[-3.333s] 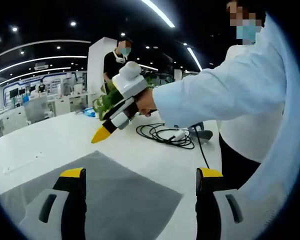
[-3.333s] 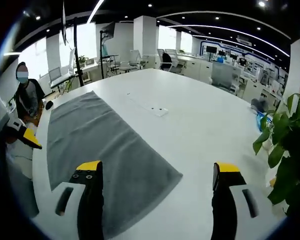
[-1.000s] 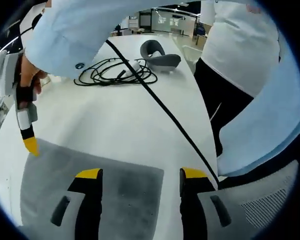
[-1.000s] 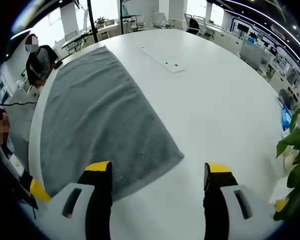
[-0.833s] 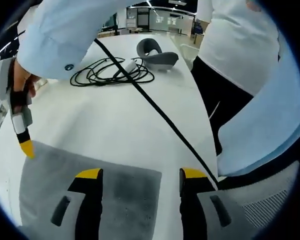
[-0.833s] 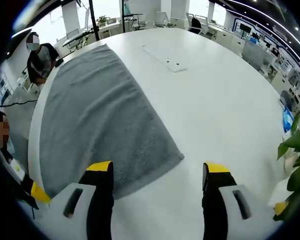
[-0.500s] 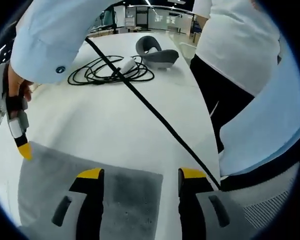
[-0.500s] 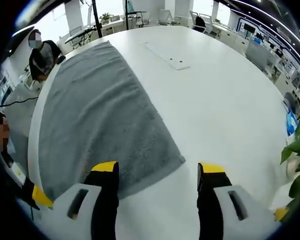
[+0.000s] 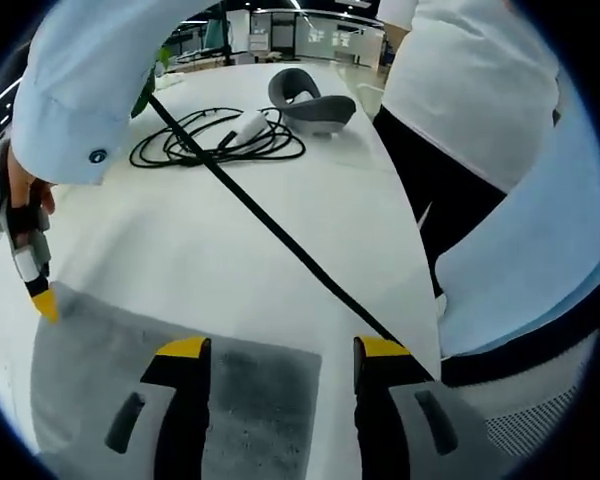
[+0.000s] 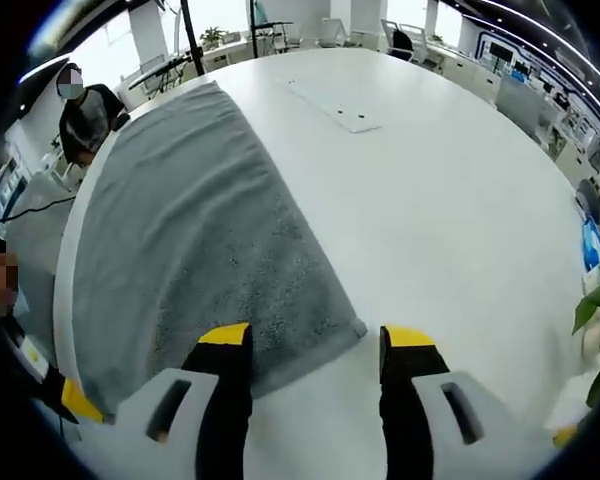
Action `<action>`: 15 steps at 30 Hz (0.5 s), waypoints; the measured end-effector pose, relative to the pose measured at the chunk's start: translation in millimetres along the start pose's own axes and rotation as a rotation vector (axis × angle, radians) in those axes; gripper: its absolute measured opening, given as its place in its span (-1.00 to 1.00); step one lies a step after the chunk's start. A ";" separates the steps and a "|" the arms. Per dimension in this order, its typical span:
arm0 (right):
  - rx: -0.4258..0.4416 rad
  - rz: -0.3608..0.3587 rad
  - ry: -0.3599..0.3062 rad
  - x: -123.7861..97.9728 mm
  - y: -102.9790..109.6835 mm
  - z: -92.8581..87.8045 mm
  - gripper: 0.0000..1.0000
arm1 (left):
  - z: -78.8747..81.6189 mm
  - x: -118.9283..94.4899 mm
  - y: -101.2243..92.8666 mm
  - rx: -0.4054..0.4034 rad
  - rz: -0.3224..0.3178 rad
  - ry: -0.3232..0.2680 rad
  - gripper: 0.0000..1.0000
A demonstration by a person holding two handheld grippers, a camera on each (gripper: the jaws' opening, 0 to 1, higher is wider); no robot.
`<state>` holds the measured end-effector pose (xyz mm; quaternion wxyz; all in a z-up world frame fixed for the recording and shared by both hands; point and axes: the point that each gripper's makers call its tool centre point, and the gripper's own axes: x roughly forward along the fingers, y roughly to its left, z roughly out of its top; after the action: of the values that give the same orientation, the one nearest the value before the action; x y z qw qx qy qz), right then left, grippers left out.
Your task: Fold the towel on the table until its edges align and the towel forms a compact rectangular stack.
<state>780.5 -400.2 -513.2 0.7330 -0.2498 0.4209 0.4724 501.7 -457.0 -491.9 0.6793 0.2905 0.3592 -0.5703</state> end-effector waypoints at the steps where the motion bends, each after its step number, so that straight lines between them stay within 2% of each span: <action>1: 0.007 0.000 0.002 1.8 -1.6 -1.2 -0.01 | 0.3 0.3 0.1 0.001 0.001 0.000 0.21; 15: 0.013 0.001 0.003 3.7 -6.5 -3.2 -0.33 | 0.3 3.5 0.2 -0.011 0.001 0.000 0.20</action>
<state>785.9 -403.6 -518.2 0.7338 -0.2456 0.4250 0.4696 502.3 -459.2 -494.6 0.6811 0.2870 0.3619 -0.5682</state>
